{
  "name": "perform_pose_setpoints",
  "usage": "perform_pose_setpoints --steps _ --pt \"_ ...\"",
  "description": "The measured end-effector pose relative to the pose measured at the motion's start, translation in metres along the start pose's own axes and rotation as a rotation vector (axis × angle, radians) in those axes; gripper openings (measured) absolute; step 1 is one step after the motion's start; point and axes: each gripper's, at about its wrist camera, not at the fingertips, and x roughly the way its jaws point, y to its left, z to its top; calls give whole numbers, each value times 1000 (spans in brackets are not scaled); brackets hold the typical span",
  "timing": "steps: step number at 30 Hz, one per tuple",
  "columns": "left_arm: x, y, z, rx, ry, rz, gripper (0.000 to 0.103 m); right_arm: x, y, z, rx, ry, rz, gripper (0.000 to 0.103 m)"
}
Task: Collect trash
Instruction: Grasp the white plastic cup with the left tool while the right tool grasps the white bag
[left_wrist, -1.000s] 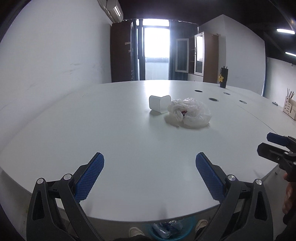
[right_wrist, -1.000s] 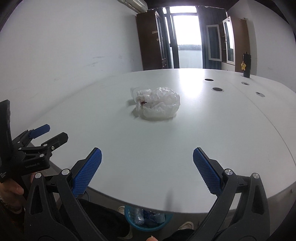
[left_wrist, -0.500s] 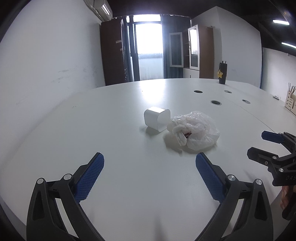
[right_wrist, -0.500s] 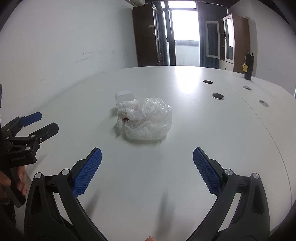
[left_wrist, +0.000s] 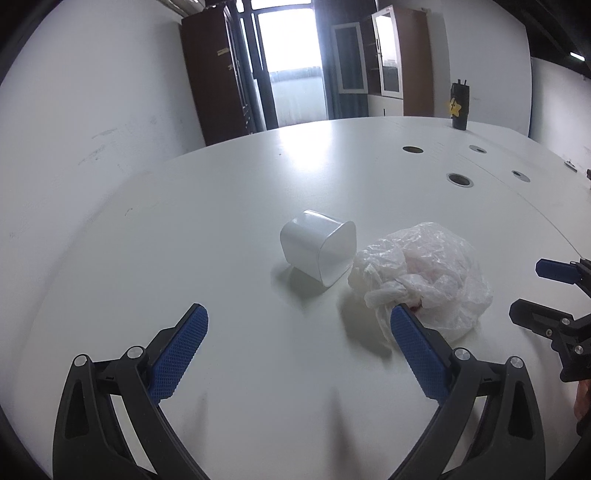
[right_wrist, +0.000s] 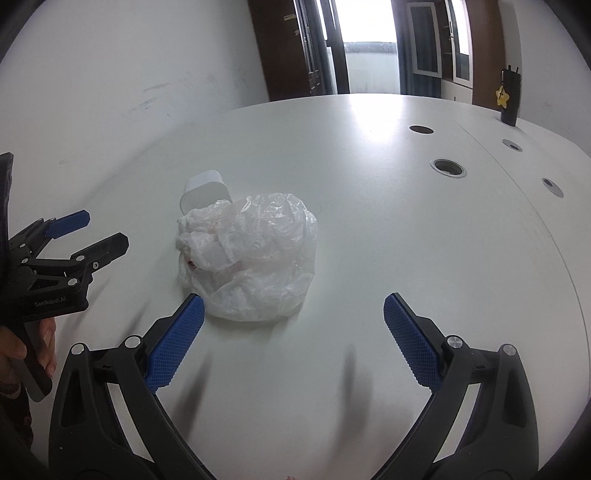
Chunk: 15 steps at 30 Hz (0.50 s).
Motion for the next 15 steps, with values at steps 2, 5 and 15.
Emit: perform_pose_setpoints --steps 2,5,15 --pt "16 2 8 -21 35 -17 96 9 -3 6 1 16 -8 93" --pt "37 0 18 -28 65 -18 96 20 -5 13 -3 42 2 88" --pt "89 -3 31 -29 135 -12 74 62 -5 16 -1 138 61 64"
